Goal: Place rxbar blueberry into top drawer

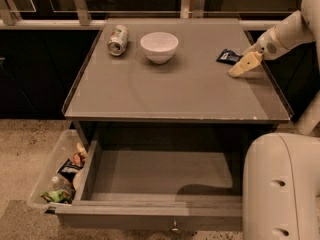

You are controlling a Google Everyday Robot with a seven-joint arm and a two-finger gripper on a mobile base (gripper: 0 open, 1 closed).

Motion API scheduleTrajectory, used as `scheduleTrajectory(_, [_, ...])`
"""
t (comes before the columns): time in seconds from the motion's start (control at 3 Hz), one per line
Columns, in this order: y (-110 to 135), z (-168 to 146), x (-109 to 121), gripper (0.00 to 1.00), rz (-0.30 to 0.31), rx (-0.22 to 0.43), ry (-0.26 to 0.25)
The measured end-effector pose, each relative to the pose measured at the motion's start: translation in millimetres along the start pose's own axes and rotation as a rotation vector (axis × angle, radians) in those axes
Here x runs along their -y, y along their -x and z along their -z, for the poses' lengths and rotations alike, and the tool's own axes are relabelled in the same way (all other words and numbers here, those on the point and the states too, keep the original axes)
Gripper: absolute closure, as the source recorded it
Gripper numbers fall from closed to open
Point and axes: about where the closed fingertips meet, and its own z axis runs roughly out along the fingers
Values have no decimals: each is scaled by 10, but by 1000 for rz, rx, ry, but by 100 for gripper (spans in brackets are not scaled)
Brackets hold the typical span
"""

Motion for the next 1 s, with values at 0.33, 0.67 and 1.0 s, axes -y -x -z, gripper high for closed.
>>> scheduleTrajectory(0.33, [0,0,0,90,0,0,0])
scheduleTrajectory(0.67, [0,0,0,100,0,0,0])
scheduleTrajectory(1.0, [2,2,0,100,0,0,0])
